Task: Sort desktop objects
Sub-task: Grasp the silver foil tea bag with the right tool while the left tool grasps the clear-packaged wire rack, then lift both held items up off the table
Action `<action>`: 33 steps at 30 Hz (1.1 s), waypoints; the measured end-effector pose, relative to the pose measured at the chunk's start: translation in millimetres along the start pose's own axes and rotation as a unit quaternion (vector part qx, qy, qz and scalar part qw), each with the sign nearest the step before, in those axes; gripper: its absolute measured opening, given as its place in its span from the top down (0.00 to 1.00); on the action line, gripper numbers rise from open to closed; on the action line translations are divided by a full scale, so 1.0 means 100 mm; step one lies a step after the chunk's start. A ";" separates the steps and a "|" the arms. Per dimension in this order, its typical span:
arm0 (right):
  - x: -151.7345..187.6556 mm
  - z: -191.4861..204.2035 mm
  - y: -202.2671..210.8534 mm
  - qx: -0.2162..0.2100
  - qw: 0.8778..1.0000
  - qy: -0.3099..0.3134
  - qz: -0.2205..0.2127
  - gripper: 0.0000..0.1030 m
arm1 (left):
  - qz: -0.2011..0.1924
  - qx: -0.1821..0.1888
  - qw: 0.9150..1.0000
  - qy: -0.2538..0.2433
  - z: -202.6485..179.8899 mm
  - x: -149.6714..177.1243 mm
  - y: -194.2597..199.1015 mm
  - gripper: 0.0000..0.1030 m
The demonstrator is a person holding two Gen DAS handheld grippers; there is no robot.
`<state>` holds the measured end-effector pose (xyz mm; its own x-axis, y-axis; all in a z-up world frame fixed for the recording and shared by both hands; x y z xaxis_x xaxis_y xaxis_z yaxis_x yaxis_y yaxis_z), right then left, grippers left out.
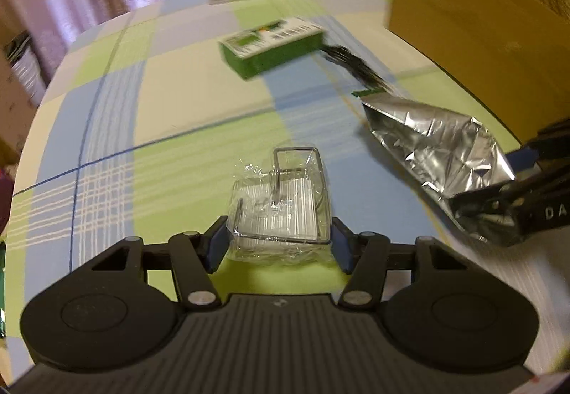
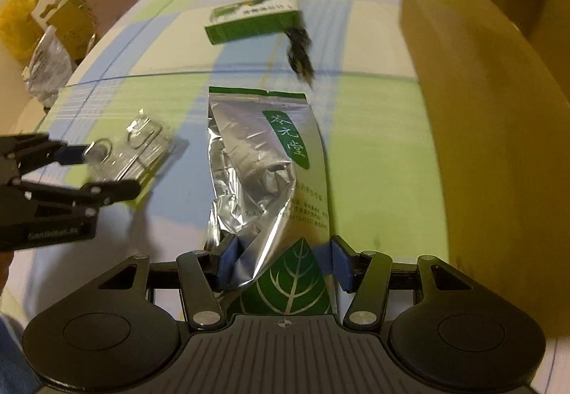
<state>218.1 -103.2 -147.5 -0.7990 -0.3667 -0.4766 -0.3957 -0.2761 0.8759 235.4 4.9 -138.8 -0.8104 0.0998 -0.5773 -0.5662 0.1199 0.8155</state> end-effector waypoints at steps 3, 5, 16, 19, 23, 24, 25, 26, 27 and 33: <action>0.06 0.02 0.09 0.001 1.000 -0.006 -0.017 0.25 | 0.012 0.012 1.000 -0.010 -0.10 0.17 0.10 0.45; 0.00 0.07 0.16 0.007 0.999 0.002 -0.040 0.17 | 0.015 0.016 1.000 -0.013 -0.12 0.26 0.16 0.43; -0.05 0.14 -0.01 0.014 0.999 0.038 -0.032 0.11 | 0.004 -0.009 1.000 -0.028 -0.18 0.23 0.20 0.36; -0.06 0.11 -0.06 0.016 0.999 0.039 -0.027 0.09 | 0.007 -0.021 0.998 -0.050 -0.22 0.22 0.14 0.36; -0.12 0.08 -0.14 0.031 0.998 0.059 -0.019 0.09 | 0.018 -0.021 0.997 -0.068 -0.26 0.22 0.06 0.43; -0.14 0.07 -0.16 0.033 0.997 0.063 -0.018 0.09 | 0.020 -0.016 0.998 -0.063 -0.26 0.21 0.05 0.45; -0.15 0.07 -0.17 0.032 0.997 0.066 -0.016 0.09 | 0.021 -0.011 0.998 -0.056 -0.25 0.20 0.05 0.47; -0.16 0.07 -0.18 0.030 0.997 0.068 -0.013 0.09 | 0.022 -0.009 0.998 -0.049 -0.24 0.20 0.04 0.48; -0.16 0.06 -0.19 0.028 0.997 0.068 -0.009 0.09 | 0.023 -0.007 0.999 -0.046 -0.23 0.20 0.04 0.49; -0.12 0.11 -0.28 0.030 0.996 0.084 0.012 0.09 | 0.025 -0.005 0.999 -0.040 -0.22 0.20 0.04 0.50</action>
<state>233.9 -81.2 -165.1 -0.7235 -0.5178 -0.4566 -0.4079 -0.2129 0.8878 213.6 -14.8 -145.8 -0.8231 0.1837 -0.5374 -0.5275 0.1036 0.8432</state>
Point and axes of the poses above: each gripper's, at about its wrist camera, not at the fingertips, and y roughly against the way its jaws point, z to its left, x to its underside, the point moved 7 cm from there along -y, roughly the way its jaws point, and after that the axes turned 11 degrees about y, right-handed, at the moved point
